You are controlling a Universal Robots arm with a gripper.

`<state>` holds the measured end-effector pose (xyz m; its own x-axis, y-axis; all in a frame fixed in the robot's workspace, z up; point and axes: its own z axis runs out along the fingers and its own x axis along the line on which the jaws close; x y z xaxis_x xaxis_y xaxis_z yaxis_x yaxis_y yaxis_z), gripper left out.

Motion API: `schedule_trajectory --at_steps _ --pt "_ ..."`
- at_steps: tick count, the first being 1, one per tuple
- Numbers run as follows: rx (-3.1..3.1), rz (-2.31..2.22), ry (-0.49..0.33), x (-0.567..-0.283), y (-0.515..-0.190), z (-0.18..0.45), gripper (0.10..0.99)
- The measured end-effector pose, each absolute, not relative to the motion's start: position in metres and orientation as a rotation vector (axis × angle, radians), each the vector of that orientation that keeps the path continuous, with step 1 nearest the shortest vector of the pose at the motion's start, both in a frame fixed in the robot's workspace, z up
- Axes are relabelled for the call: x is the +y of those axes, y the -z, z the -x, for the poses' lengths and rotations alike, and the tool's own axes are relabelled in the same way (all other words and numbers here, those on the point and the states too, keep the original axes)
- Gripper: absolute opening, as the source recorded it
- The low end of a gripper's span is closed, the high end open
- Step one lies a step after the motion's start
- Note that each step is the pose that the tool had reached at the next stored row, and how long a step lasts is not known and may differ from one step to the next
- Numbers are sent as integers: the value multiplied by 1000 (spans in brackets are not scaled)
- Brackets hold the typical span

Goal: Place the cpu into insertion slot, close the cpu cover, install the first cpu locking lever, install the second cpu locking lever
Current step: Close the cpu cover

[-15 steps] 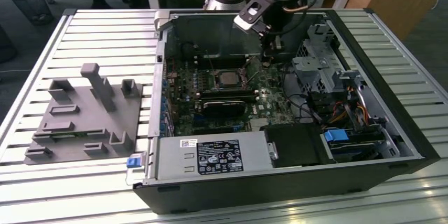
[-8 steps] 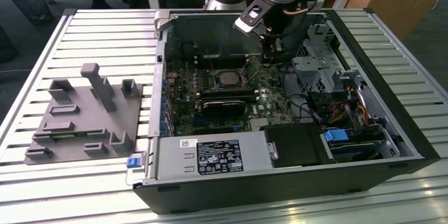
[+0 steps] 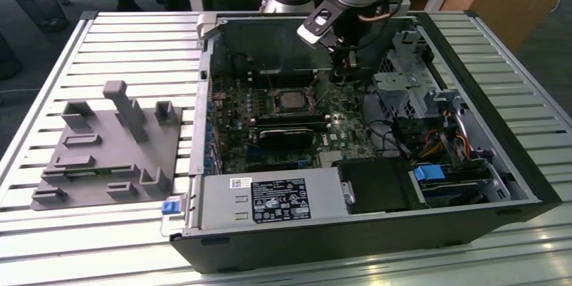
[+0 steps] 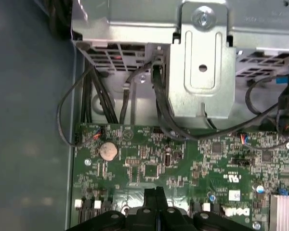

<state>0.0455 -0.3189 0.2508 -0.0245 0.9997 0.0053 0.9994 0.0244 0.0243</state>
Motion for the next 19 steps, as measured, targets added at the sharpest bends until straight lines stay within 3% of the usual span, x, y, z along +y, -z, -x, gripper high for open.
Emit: schedule_trajectory --at_steps 19 --pt "2239 -2185 -33 -319 -245 -35 106"
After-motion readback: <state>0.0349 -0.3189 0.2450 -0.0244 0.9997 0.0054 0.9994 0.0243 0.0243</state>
